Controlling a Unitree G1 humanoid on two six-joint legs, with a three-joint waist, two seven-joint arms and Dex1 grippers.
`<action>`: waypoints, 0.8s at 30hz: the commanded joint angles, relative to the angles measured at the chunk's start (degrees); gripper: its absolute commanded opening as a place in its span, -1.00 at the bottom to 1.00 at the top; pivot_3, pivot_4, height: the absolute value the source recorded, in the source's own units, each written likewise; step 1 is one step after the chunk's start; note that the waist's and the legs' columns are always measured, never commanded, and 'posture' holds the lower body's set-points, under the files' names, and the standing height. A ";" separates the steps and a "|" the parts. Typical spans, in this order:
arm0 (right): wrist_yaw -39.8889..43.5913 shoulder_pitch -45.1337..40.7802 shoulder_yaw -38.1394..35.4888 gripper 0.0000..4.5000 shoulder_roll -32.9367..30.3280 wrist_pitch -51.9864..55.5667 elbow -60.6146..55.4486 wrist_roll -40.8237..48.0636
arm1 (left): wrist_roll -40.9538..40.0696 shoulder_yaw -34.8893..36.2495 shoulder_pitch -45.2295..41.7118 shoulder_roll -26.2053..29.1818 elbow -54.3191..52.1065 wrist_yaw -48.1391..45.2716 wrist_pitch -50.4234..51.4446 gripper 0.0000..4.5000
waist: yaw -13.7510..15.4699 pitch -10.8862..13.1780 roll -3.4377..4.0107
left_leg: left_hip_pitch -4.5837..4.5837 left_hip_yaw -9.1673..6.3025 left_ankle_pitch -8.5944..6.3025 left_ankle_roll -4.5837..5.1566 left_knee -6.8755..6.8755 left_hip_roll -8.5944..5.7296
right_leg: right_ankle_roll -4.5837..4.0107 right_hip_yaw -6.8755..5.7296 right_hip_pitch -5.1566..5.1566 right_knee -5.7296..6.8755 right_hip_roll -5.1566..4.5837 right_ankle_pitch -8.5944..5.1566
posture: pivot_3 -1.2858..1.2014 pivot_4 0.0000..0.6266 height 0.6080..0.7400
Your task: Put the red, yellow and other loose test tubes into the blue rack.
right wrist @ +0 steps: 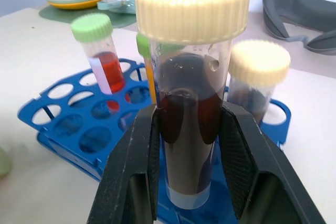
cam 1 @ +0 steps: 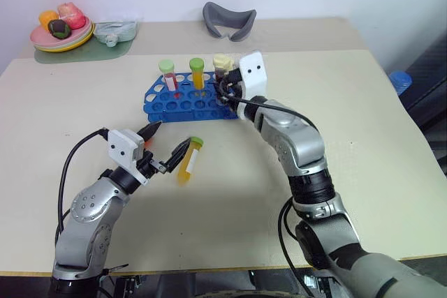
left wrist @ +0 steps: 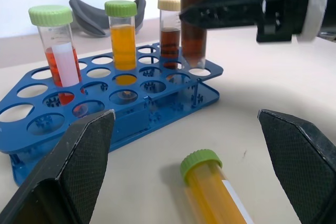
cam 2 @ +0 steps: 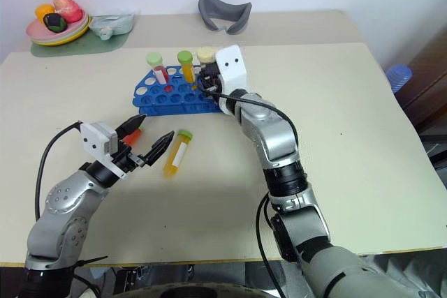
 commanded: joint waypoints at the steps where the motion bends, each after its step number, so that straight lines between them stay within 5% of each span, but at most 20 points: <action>1: 0.46 0.87 0.76 -0.36 -0.27 -4.50 -3.17 -1.17 | -0.04 0.11 -0.66 0.40 -1.79 0.38 -0.05 1.00 | 0.01 0.00 0.00 | 0.00 0.00 0.00 0.00 0.00 0.00 | 0.00 0.00 0.00 0.00 0.00 0.00 | 0.03 -0.52 1.00; 24: 0.73 2.85 0.88 -0.36 0.51 -11.15 2.08 -3.03 | 0.12 -0.10 -1.80 0.11 -1.02 0.32 0.14 1.00 | 0.01 0.00 0.00 | 0.01 0.00 0.00 0.00 -0.01 0.00 | 0.00 0.00 0.00 -0.01 0.00 0.00 | 0.03 -0.52 1.00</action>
